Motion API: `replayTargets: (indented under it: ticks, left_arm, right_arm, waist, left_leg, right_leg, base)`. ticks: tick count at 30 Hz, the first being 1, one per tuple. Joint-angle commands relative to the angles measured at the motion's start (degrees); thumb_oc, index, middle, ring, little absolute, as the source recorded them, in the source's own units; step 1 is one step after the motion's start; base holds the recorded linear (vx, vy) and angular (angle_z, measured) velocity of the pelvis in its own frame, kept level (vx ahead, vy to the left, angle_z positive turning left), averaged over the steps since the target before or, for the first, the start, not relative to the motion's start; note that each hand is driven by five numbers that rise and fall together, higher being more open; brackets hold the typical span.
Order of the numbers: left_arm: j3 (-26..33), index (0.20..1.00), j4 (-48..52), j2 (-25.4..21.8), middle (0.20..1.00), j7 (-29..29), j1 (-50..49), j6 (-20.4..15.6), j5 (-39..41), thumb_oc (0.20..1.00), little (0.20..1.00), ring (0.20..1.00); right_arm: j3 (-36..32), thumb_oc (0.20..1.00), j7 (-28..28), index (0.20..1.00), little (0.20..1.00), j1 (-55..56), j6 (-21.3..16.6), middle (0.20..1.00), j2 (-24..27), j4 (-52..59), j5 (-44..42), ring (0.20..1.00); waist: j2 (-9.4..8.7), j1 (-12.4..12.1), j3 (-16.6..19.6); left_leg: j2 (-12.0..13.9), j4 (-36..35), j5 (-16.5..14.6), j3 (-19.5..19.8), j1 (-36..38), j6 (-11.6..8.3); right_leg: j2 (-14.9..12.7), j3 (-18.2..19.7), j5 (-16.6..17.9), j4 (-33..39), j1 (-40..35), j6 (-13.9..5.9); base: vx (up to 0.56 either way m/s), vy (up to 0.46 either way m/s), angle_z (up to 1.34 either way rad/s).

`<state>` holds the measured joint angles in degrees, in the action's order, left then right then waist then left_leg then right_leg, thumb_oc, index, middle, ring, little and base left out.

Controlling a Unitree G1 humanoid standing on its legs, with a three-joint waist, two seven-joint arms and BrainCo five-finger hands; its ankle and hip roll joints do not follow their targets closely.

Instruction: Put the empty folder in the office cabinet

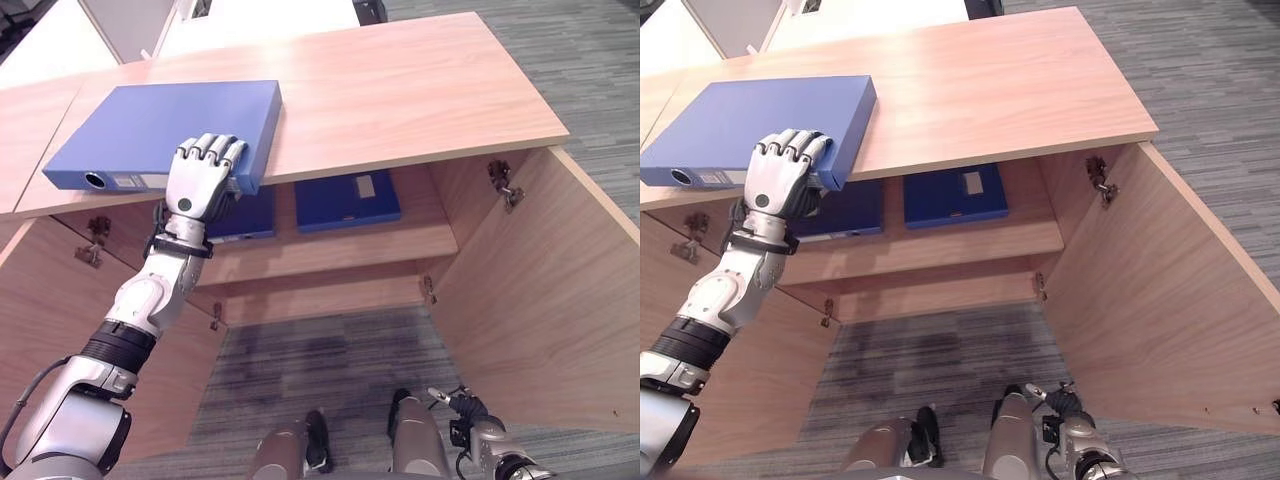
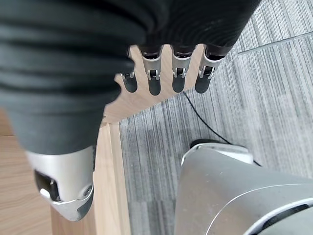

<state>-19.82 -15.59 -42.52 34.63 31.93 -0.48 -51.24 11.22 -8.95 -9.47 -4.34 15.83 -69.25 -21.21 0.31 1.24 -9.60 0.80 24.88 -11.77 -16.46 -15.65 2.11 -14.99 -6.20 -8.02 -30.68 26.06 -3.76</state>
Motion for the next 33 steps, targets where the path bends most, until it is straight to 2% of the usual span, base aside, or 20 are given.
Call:
replayTargets:
  ticks: [1, 9, 10, 12, 13, 15, 17, 18, 21, 24, 29, 31, 33]
  left_arm:
    - [1.32, 0.2, -2.3, -0.95, 0.2, -3.33, -2.11, 0.01, -0.94, 0.2, 0.2, 0.2]
    - [4.37, 0.2, 5.16, 3.45, 0.2, -4.91, -8.48, -3.23, 3.4, 0.2, 0.2, 0.2]
    - [6.67, 0.2, 11.14, 6.28, 0.2, -6.12, -13.19, -5.79, 7.41, 0.2, 0.2, 0.2]
    - [8.57, 0.2, 17.23, 8.32, 0.2, -7.89, -18.38, -8.61, 11.94, 0.2, 0.2, 0.2]
    - [8.86, 0.2, 17.67, 8.26, 0.2, -8.18, -18.74, -8.58, 12.06, 0.2, 0.2, 0.2]
    - [10.33, 0.2, 23.71, 10.32, 0.2, -11.02, -24.48, -11.62, 19.12, 0.2, 0.2, 0.2]
    - [11.16, 0.2, 28.26, 11.72, 0.2, -13.93, -28.79, -13.53, 26.54, 0.2, 0.2, 0.2]
    - [11.94, 0.2, 30.68, 11.92, 0.2, -15.47, -31.04, -14.12, 29.82, 0.2, 0.2, 0.2]
    - [14.72, 0.2, 39.45, 10.95, 0.2, -18.74, -35.51, -16.89, 40.91, 0.2, 0.2, 0.2]
    - [16.07, 0.2, 42.42, 9.83, 0.2, -20.79, -35.85, -17.97, 45.99, 0.2, 0.2, 0.2]
    - [17.42, 0.2, 50.35, 4.32, 0.2, -31.4, -29.49, -19.97, 66.68, 0.2, 0.2, 0.2]
    - [16.57, 0.2, 51.45, 2.63, 0.2, -35.03, -27.15, -19.15, 74.49, 0.2, 0.2, 0.2]
    - [15.84, 0.2, 51.8, 2.14, 0.2, -36.35, -26.08, -18.71, 77.43, 0.2, 0.2, 0.2]
  right_arm:
    - [0.61, 1.0, -0.37, 1.0, 1.0, 0.49, -0.45, 1.0, -0.07, 0.7, 0.75, 1.0]
    - [-0.44, 1.0, -0.98, 1.0, 1.0, 0.49, -0.66, 1.0, -1.53, -0.2, -0.19, 1.0]
    - [-1.23, 1.0, -1.27, 1.0, 1.0, 0.52, -0.65, 1.0, -2.55, -0.86, -0.94, 1.0]
    - [-1.62, 1.0, -1.41, 1.0, 1.0, 0.59, -0.71, 1.0, -3.42, -1.61, -1.68, 1.0]
    - [-1.53, 1.0, -1.4, 1.0, 1.0, 0.63, -0.74, 1.0, -3.41, -1.63, -1.69, 1.0]
    - [-2.15, 1.0, -1.83, 1.0, 1.0, 0.72, -0.88, 1.0, -4.47, -2.62, -2.96, 1.0]
    - [-2.86, 1.0, -1.99, 1.0, 1.0, 0.75, -0.96, 1.0, -5.23, -3.28, -4.1, 1.0]
    - [-2.95, 1.0, -2.06, 1.0, 1.0, 0.75, -0.96, 1.0, -5.44, -3.74, -4.49, 1.0]
    - [-4.05, 1.0, -1.72, 1.0, 1.0, 1.32, -0.69, 1.0, -5.22, -4.95, -5.17, 1.0]
    - [-4.15, 1.0, -1.46, 1.0, 1.0, 1.99, -0.58, 1.0, -4.74, -5.09, -4.97, 1.0]
    - [-4.16, 1.0, 1.26, 1.0, 1.0, 3.94, 1.11, 1.0, -3.53, -7.37, -3.25, 1.0]
    - [-3.96, 1.0, 2.49, 1.0, 1.0, 3.89, 1.58, 1.0, -3.68, -7.95, -3.36, 1.0]
    - [-3.72, 1.0, 3.09, 1.0, 1.0, 3.76, 1.73, 1.0, -3.88, -8.1, -3.53, 1.0]
  waist:
    - [-1.3, 0.43, 0.53]
    - [-1.39, 0.1, 0.41]
    - [-1.66, -0.3, 0.58]
    - [-1.97, -0.62, 1.17]
    - [-1.94, -0.5, 1.22]
    - [-2.1, -1.15, 1.71]
    - [-2.04, -1.88, 2.53]
    - [-1.88, -2.09, 2.98]
    - [-1.3, -3.26, 5.3]
    - [-1.13, -3.28, 6.45]
    - [-0.97, -3.54, 8.88]
    - [-1.06, -3.89, 9.63]
    - [-1.15, -4.03, 9.84]
  left_leg:
    - [0.46, 1.12, -2.7, 3.64, -4.44, 0.21]
    - [0.71, -3.68, -0.23, 5.68, -1.87, -1.36]
    - [0.9, -7.47, 1.65, 6.48, -0.01, -2.16]
    - [1.12, -11.71, 4.07, 6.92, 1.85, -3.13]
    - [1.1, -12.19, 4.71, 6.93, 1.9, -3.11]
    - [1.26, -16.23, 7.58, 7.56, 3.36, -3.9]
    - [1.34, -19.81, 9.24, 8.17, 4.86, -4.29]
    - [1.45, -22.17, 11.06, 8.53, 5.56, -4.4]
    - [1.3, -29.5, 14.2, 9.54, 8.98, -5.03]
    - [1.22, -29.88, 13.94, 10.16, 9.41, -5.55]
    - [0.93, -29.88, 13.0, 11.15, 12.5, -6.0]
    - [0.92, -29.88, 12.7, 11.32, 13.26, -6.16]
    - [0.89, -29.88, 12.59, 11.26, 13.51, -6.23]
  right_leg:
    - [-2.42, 0.89, -3.39, 3.0, -4.57, -2.51]
    - [-1.03, -0.79, -1.84, 8.13, -8.26, -3.01]
    - [-0.02, -1.87, -1.02, 11.79, -10.46, -3.33]
    - [1.23, -3.08, 0.75, 16.52, -12.88, -3.68]
    - [1.29, -3.21, 1.37, 17.12, -13.02, -3.6]
    - [2.5, -4.41, 3.44, 21.91, -15.46, -3.92]
    - [3.47, -5.54, 4.33, 24.86, -17.18, -4.26]
    - [3.99, -6.31, 5.27, 26.72, -17.91, -4.27]
    - [5.43, -8.34, 6.29, 31.63, -20.8, -4.83]
    - [5.7, -9.64, 6.54, 33.57, -22.47, -5.0]
    - [6.14, -10.97, 6.05, 34.91, -26.41, -5.01]
    - [6.17, -10.92, 5.78, 35.28, -27.12, -5.05]
    - [6.21, -10.83, 5.64, 35.38, -27.45, -5.01]
  base:
    - [0.0, 0.0, 0.0]
    - [0.03, -0.038, 0.0]
    - [0.06, -0.094, 0.07]
    - [0.04, -0.106, 0.11]
    - [-0.01, -0.096, 0.11]
    - [-0.01, -0.121, 0.17]
    - [0.02, -0.114, 0.29]
    - [0.02, -0.084, 0.28]
    - [0.04, -0.059, 0.28]
    - [0.03, -0.02, 0.25]
    - [0.07, -0.016, 0.1]
    - [0.06, -0.01, 0.05]
    - [0.02, -0.004, 0.01]
